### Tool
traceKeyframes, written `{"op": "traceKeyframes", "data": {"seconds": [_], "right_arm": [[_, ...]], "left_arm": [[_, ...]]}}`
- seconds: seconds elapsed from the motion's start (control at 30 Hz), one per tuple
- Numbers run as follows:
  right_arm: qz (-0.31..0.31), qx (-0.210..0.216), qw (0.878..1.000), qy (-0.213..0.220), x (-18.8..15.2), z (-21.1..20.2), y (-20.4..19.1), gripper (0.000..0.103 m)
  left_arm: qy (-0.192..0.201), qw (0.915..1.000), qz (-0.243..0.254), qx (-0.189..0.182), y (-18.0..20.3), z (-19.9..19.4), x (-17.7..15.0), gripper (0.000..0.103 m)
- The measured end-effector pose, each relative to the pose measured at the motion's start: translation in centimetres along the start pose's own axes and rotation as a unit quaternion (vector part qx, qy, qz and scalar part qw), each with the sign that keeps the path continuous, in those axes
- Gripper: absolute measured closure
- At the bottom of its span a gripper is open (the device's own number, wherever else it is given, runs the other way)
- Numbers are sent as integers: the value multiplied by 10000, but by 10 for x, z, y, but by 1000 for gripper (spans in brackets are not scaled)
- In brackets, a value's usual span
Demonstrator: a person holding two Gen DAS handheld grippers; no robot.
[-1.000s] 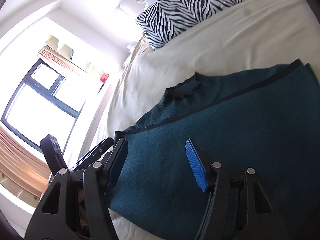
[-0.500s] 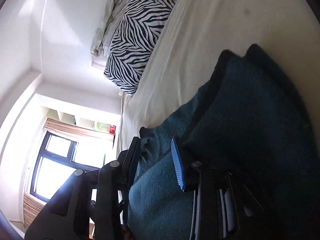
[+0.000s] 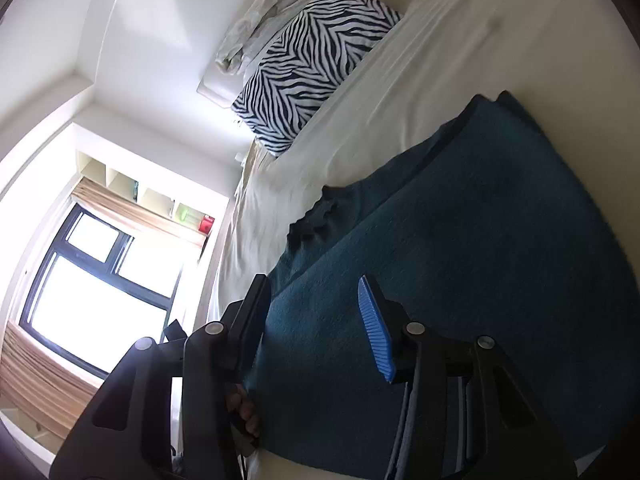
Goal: Fold small clothes
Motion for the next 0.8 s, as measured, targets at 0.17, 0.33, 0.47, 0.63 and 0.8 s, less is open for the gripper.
{"op": "traceKeyframes", "data": {"seconds": [0.17,0.33,0.47,0.63,0.8], "right_arm": [[-312,326,9907,-1282,-87,69,-41,51],[-348,49,9887,-1457,-108,77,-13,68],[67,-317,9976,-618,-61,32,33,72],[819,-872,9918,454,-23,-39,85,69],[805,-234,9962,256,-49,-33,45,59]], "left_arm": [[9,10000,0,-3,-1,0,0,47],[8,9999,-69,-107,-2,-2,0,47],[-193,9988,-357,-261,-3,-21,-1,47],[-101,9954,-432,-852,42,-87,-27,49],[-343,9888,-248,-1428,108,-99,-67,49]]}}
Point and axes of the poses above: each gripper's, at about its wrist camera, not at the fingertips, and z roughly the way its jaws point, y to its right, x to its top, the point moved 9 cm from there along z, roughly the way its jaws point, and after that the axes turned 2 degrees about -y, right-handed, at the moved point
